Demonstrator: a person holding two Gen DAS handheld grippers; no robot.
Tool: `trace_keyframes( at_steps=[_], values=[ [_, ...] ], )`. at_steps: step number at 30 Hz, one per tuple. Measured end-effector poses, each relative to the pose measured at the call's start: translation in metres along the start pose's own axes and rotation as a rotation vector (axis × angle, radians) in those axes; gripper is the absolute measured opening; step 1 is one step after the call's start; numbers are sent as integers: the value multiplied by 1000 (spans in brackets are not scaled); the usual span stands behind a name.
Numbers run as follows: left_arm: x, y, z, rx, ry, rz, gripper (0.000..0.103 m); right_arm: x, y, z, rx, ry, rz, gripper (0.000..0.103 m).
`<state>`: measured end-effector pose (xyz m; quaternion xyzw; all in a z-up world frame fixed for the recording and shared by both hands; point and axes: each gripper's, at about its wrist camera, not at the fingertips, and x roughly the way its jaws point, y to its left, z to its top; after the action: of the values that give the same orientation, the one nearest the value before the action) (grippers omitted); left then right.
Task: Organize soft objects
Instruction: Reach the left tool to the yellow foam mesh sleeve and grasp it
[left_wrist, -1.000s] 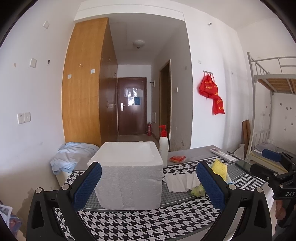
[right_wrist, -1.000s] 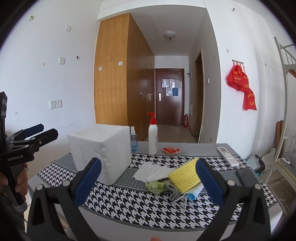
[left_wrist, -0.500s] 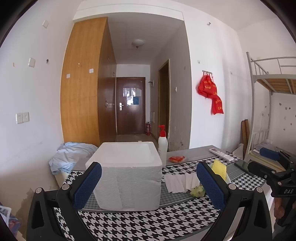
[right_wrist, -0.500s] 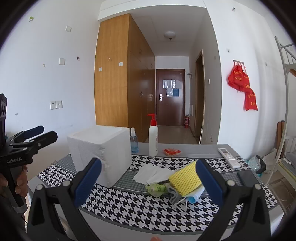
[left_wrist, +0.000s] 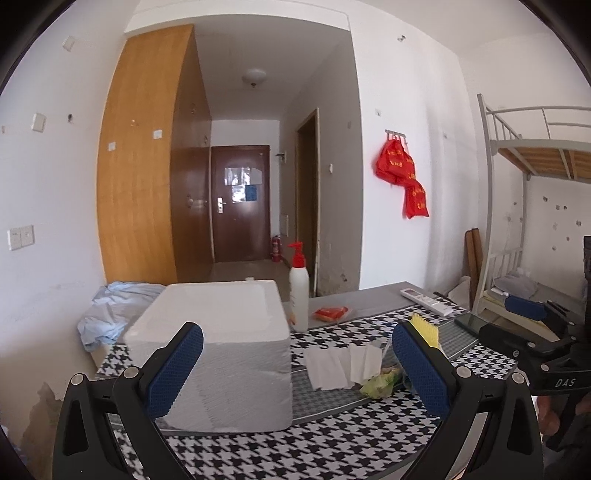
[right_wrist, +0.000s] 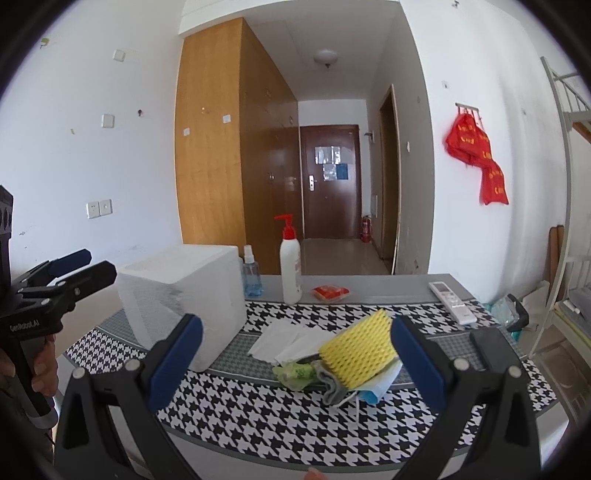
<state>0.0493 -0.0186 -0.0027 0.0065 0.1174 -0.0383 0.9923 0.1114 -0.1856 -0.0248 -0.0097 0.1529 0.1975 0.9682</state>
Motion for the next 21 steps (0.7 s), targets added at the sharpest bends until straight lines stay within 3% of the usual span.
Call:
trace_keyframes(
  at_steps=[21],
  values=[
    [54, -18, -8, 24, 85, -81, 102, 33, -37, -13, 58, 94, -63, 103]
  ],
)
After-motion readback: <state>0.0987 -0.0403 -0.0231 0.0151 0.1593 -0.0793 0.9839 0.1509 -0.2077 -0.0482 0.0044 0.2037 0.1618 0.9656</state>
